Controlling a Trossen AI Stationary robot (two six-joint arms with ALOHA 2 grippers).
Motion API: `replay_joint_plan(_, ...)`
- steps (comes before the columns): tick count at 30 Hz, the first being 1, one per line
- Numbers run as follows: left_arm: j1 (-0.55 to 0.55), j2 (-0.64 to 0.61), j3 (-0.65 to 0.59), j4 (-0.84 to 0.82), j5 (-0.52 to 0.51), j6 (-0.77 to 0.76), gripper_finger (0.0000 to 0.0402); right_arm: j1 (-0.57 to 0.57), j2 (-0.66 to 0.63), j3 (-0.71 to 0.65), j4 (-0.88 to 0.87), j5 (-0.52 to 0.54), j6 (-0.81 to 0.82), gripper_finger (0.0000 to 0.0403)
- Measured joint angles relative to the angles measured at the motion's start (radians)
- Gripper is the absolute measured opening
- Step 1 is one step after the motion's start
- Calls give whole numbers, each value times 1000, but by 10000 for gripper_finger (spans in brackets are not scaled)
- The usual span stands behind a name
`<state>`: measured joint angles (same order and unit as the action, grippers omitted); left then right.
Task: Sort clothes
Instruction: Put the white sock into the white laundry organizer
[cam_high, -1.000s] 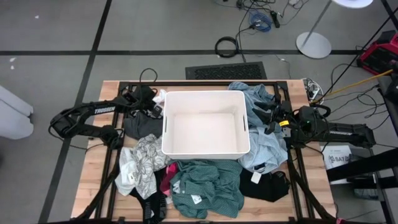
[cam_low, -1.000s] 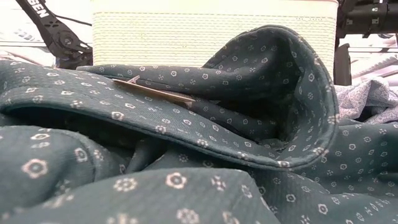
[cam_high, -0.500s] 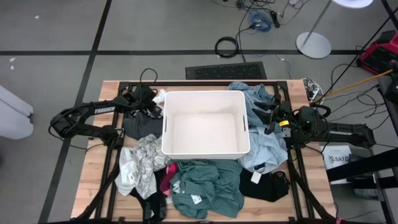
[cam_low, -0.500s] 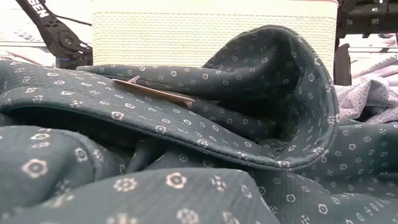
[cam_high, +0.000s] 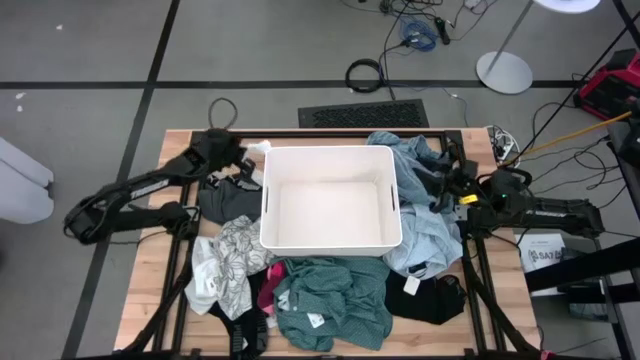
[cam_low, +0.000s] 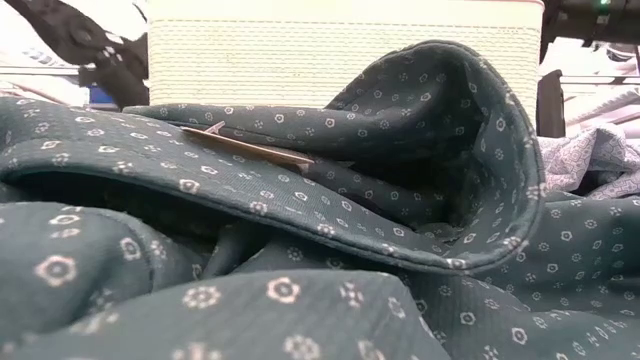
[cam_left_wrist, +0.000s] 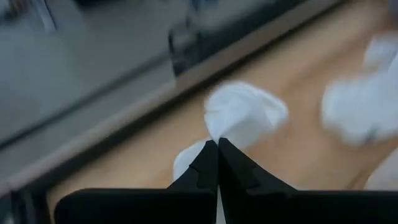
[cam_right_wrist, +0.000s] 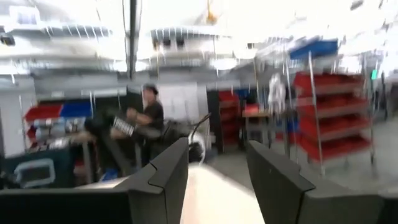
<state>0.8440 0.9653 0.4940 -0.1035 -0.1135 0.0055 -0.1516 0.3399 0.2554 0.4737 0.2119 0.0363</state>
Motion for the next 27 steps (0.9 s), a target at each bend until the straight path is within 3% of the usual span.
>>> replay_joint_plan(3,0,-68,16,105,0,-24,2,-19,37,13,52,82,-31,150)
replay_joint_plan(6,5,-70,82,146,0,-24,1,-84,121,88,-64,185,-25,150)
replay_joint_plan(10,26,-12,209,132,0,-24,1,-202,296,263,-247,170,41,150)
replay_joint_plan(13,40,57,322,114,22,-24,1,-284,463,425,-353,88,39,150)
replay_joint_plan(16,43,130,440,67,98,-24,0,-350,638,595,-419,-88,-24,150)
replay_joint_plan(21,41,246,618,-60,217,-23,0,-403,882,839,-472,-408,-329,150)
replay_joint_plan(27,41,328,724,-131,323,21,0,-440,1095,1032,-475,-428,-435,151)
